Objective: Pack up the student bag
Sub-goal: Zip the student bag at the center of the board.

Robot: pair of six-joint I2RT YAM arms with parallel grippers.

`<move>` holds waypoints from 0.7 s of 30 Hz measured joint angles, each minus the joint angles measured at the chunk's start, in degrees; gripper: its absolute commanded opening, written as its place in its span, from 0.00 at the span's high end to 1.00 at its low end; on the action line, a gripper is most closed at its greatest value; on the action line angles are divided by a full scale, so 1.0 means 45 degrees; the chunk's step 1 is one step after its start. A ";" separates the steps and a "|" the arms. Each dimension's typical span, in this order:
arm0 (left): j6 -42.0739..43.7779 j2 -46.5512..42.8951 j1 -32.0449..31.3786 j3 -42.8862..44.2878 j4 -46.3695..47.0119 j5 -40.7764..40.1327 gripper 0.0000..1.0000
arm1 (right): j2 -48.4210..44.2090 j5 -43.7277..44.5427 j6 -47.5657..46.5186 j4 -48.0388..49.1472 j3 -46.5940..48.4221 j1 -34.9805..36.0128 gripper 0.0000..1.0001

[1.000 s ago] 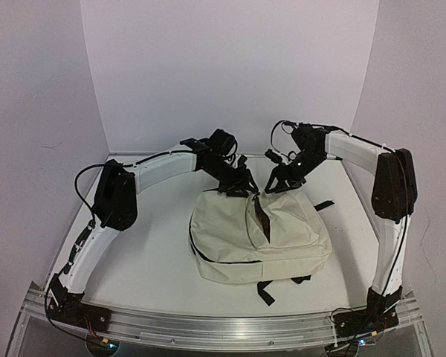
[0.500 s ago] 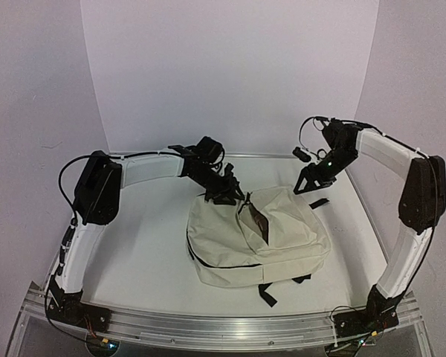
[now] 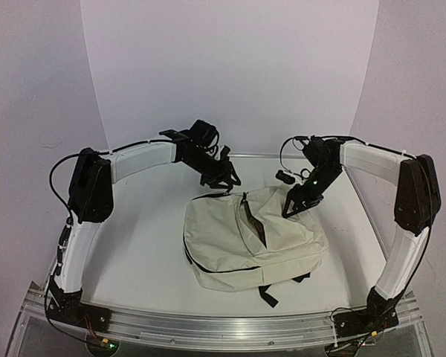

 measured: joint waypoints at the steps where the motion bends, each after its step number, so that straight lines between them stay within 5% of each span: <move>1: 0.0010 0.0055 0.0009 0.0350 0.0005 0.0009 0.68 | 0.0000 0.0000 0.0003 0.0004 0.0000 0.0006 0.41; 21: 0.0004 0.2037 -0.0553 0.1827 -0.0199 0.0027 0.62 | 0.0000 0.0000 0.0094 0.0014 -0.0008 0.0010 0.41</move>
